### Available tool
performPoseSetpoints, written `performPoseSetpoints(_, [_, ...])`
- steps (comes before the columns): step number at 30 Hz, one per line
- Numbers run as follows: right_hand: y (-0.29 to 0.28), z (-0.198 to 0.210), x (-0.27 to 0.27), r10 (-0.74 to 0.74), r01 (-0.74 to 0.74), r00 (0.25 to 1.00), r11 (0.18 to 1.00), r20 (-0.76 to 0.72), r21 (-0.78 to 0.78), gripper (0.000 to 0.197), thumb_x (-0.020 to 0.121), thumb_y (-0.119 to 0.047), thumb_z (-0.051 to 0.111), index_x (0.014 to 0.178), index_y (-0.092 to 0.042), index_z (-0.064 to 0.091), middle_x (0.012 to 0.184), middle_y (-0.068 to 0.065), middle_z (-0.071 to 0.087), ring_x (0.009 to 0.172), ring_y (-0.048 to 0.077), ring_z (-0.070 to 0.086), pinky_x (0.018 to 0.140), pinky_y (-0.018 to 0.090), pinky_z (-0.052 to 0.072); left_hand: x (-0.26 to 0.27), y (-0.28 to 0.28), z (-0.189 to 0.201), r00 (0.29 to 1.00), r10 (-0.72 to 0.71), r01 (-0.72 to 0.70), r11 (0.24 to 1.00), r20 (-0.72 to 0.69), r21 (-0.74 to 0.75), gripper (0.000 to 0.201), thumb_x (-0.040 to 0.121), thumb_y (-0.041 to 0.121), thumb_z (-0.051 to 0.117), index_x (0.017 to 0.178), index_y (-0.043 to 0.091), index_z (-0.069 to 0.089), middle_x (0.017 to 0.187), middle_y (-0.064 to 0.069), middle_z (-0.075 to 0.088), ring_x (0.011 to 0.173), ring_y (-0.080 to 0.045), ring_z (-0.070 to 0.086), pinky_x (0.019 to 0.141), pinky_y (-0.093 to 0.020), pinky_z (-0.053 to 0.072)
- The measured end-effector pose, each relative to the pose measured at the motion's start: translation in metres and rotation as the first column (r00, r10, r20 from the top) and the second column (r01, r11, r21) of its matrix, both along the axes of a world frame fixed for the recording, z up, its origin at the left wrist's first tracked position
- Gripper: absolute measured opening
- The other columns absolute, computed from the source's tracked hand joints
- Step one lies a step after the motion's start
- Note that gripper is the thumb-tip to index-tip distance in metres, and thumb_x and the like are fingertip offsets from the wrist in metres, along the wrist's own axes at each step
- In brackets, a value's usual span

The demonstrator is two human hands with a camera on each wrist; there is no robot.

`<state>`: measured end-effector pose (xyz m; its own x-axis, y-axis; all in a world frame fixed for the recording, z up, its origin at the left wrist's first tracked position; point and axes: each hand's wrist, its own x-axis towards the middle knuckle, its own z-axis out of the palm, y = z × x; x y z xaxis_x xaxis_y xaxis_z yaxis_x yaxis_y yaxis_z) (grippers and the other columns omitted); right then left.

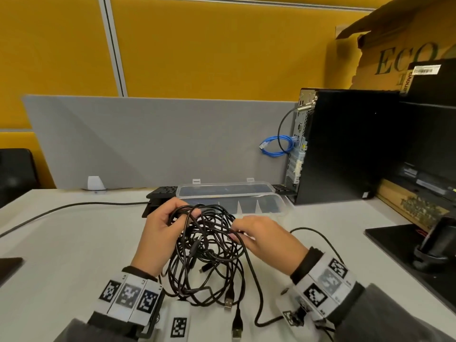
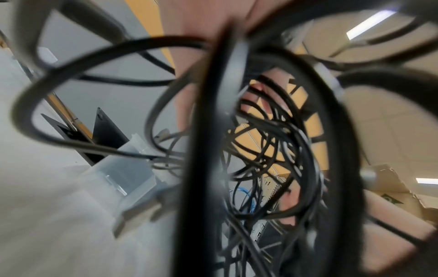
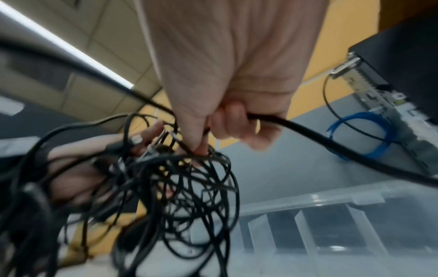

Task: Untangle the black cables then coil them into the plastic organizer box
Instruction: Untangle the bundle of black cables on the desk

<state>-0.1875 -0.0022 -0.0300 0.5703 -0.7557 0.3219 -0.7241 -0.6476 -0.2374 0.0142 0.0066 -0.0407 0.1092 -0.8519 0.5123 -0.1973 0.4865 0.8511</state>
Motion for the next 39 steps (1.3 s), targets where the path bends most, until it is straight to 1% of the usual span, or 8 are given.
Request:
performPoseSetpoints(5, [-0.013,0.03,-0.033,-0.046,0.057,0.652,0.998,0.757,0.012,0.024,0.094,-0.023,0.048,0.072,-0.019,0.056,0.067,-0.003,0.049,0.059,0.003,0.045,0.059,0.017,0.04,0.008,-0.003,-0.002,0.995,-0.09,0.097,0.984,-0.053,0.151,0.019,0.085,0.023,0.064,0.078,0.008,0.057,0.07,-0.007,0.048,0.069,-0.021,0.047,0.066,-0.039,0.045])
performPoseSetpoints(12, [-0.033,0.029,-0.092,-0.261,0.601,0.308,0.799,0.915,0.025,0.019,0.092,0.0,0.042,0.076,-0.011,0.044,0.067,-0.01,0.032,0.057,-0.007,0.042,0.059,0.004,0.036,0.012,-0.003,-0.003,0.999,-0.052,0.049,0.984,0.015,0.17,0.017,0.09,0.025,0.054,0.076,0.017,0.056,0.066,0.0,0.05,0.065,-0.023,0.049,0.059,-0.038,0.045])
performPoseSetpoints(14, [-0.035,0.03,-0.11,-0.356,0.565,0.342,0.818,0.87,0.113,0.023,0.094,-0.009,0.04,0.071,-0.013,0.041,0.064,-0.005,0.032,0.055,0.003,0.036,0.057,0.016,0.038,0.017,-0.004,-0.004,0.999,-0.027,0.022,0.987,0.025,0.162,0.017,0.09,0.025,0.055,0.075,0.017,0.057,0.066,0.001,0.051,0.066,-0.023,0.047,0.061,-0.038,0.043])
performPoseSetpoints(17, [-0.031,0.021,-0.128,-0.505,0.556,0.661,0.826,0.554,0.089,0.032,0.098,-0.025,0.037,0.068,-0.019,0.045,0.065,0.001,0.045,0.062,0.017,0.044,0.056,0.03,0.033,0.016,-0.005,-0.003,1.0,-0.017,0.017,0.988,0.0,0.156,0.016,0.09,0.023,0.055,0.077,0.016,0.058,0.068,-0.001,0.052,0.065,-0.018,0.048,0.053,-0.025,0.044])
performPoseSetpoints(21, [-0.026,0.014,-0.125,-0.646,0.648,0.758,0.761,0.094,0.004,0.048,0.091,-0.053,0.026,0.113,-0.025,0.057,0.103,0.003,0.062,0.097,0.023,0.054,0.082,0.039,0.046,0.01,0.0,0.0,0.998,-0.06,0.06,0.986,-0.003,0.154,0.016,0.088,0.023,0.057,0.075,0.029,0.063,0.066,0.012,0.059,0.065,-0.005,0.053,0.061,-0.022,0.044])
performPoseSetpoints(27, [0.01,0.024,-0.03,-0.196,0.201,0.98,0.961,-0.045,0.189,0.046,0.091,-0.055,0.037,0.132,-0.035,0.04,0.12,-0.012,0.049,0.113,0.007,0.044,0.1,0.032,0.038,0.003,0.009,0.007,0.991,-0.13,0.124,0.981,0.027,0.151,0.035,0.081,0.002,0.065,0.084,0.037,0.069,0.097,-0.019,0.062,0.084,-0.012,0.057,0.08,-0.027,0.051])
performPoseSetpoints(32, [0.003,0.01,-0.008,-0.094,-0.009,0.936,0.956,0.338,0.292,0.015,0.097,-0.022,0.046,0.086,-0.027,0.055,0.069,-0.002,0.053,0.049,0.009,0.051,0.056,0.021,0.047,-0.001,0.015,0.009,0.964,-0.266,0.264,0.955,-0.004,0.137,0.05,0.061,0.003,0.061,0.084,0.047,0.067,0.109,0.001,0.063,0.101,-0.001,0.06,0.083,-0.021,0.051])
performPoseSetpoints(39, [0.003,0.0,-0.021,-0.118,-0.271,0.653,0.886,0.748,0.377,0.018,0.097,-0.012,0.043,0.098,-0.009,0.061,0.063,0.002,0.058,0.052,0.018,0.054,0.056,0.026,0.051,0.001,0.007,-0.001,0.947,-0.319,0.299,0.859,-0.023,0.416,0.073,0.068,0.02,0.08,0.123,0.046,0.04,0.12,0.002,0.058,0.112,-0.009,0.056,0.096,-0.028,0.044])
